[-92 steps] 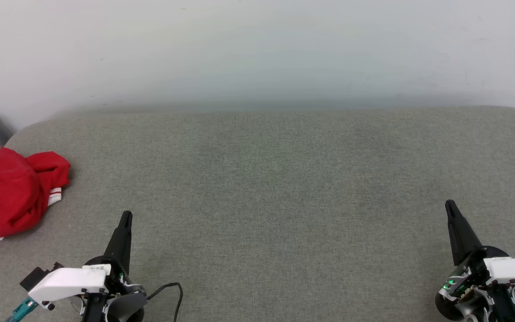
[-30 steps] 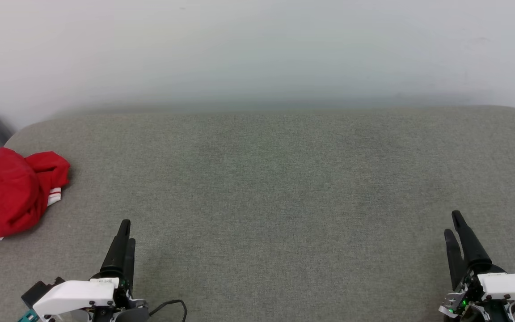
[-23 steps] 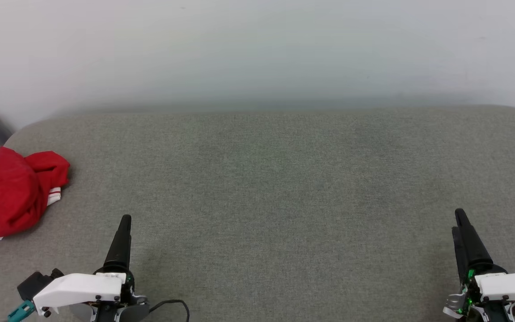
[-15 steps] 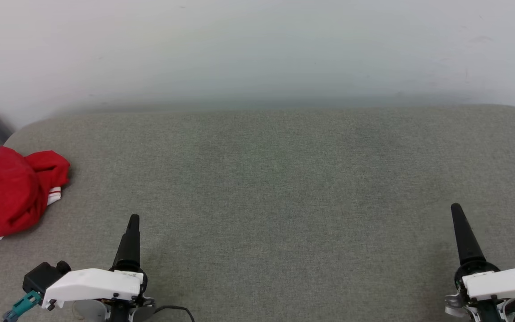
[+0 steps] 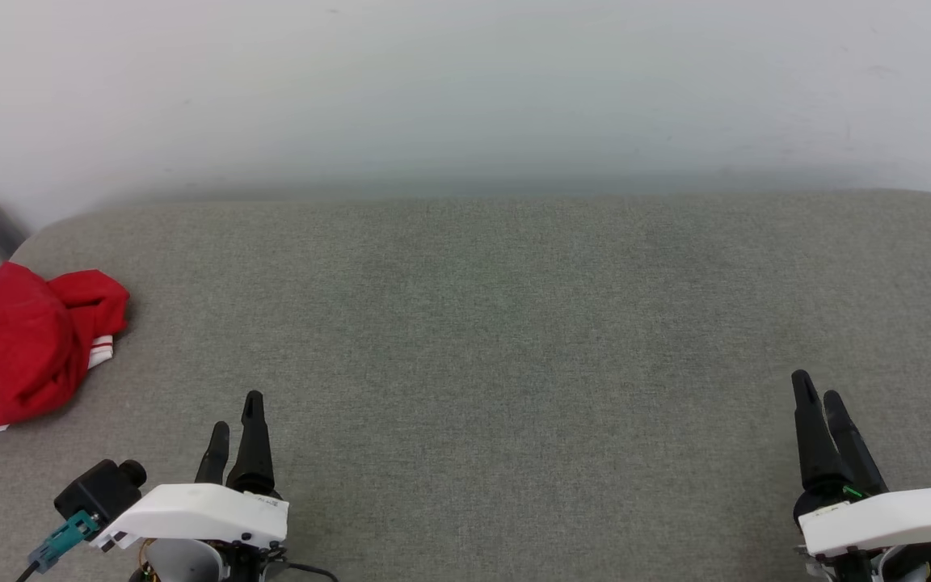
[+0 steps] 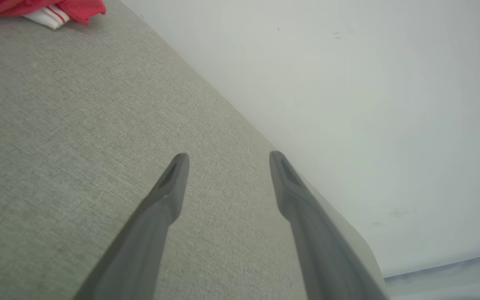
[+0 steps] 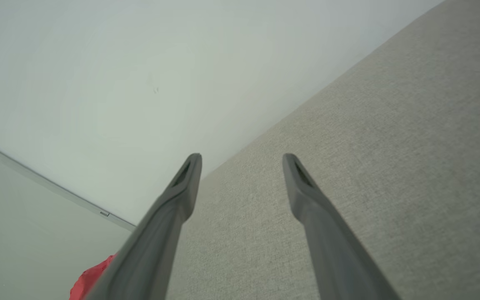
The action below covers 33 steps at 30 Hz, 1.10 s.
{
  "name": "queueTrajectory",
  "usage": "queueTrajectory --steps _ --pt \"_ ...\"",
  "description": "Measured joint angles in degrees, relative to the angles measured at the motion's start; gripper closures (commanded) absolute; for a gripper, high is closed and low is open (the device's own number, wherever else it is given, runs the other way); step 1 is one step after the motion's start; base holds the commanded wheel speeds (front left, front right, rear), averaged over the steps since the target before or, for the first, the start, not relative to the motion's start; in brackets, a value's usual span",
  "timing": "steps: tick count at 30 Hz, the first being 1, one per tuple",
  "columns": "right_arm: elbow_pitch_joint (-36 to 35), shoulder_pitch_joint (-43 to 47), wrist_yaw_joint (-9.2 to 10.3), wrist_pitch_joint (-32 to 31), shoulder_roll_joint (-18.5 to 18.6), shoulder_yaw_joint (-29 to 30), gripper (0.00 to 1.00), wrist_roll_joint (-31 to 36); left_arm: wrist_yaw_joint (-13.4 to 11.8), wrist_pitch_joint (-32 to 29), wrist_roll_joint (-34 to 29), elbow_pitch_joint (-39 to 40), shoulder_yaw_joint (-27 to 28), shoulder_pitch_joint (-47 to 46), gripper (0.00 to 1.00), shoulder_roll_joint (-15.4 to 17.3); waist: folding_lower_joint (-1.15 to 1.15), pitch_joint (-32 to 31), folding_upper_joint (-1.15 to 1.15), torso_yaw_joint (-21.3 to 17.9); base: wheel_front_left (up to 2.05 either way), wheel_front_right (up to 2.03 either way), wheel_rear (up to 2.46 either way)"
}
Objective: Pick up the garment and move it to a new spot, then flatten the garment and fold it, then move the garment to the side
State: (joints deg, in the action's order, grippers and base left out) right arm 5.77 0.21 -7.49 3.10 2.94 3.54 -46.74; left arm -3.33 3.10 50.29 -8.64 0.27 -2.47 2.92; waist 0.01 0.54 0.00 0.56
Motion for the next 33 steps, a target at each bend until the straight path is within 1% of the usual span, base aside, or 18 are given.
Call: queueTrajectory --steps 6,14,21,33 --pt "-1.25 0.58 0.0 1.1 0.0 -0.73 0.0 6.41 -1.08 1.15 -4.79 0.98 -1.16 0.27 0.0 0.35 0.0 -0.01 0.0 0.17 0.0 0.0 0.0" --pt "-2.53 1.46 0.0 2.52 0.0 -1.22 0.0 12.84 -1.98 2.64 -10.55 2.12 -2.45 0.9 0.0 0.81 0.0 -0.04 0.0 0.43 0.0 0.0 0.0" --pt "-3.41 2.52 0.0 3.78 0.0 -1.36 0.0 17.48 -1.97 3.76 -15.16 3.23 -3.78 1.19 0.0 1.42 0.0 -0.08 0.0 0.55 0.0 0.0 0.0" --pt "-4.66 3.81 0.0 5.54 0.0 -1.25 0.0 24.3 -2.3 5.68 -22.56 4.06 -5.13 2.11 0.0 1.49 0.0 0.01 0.0 0.84 0.0 0.0 0.0"
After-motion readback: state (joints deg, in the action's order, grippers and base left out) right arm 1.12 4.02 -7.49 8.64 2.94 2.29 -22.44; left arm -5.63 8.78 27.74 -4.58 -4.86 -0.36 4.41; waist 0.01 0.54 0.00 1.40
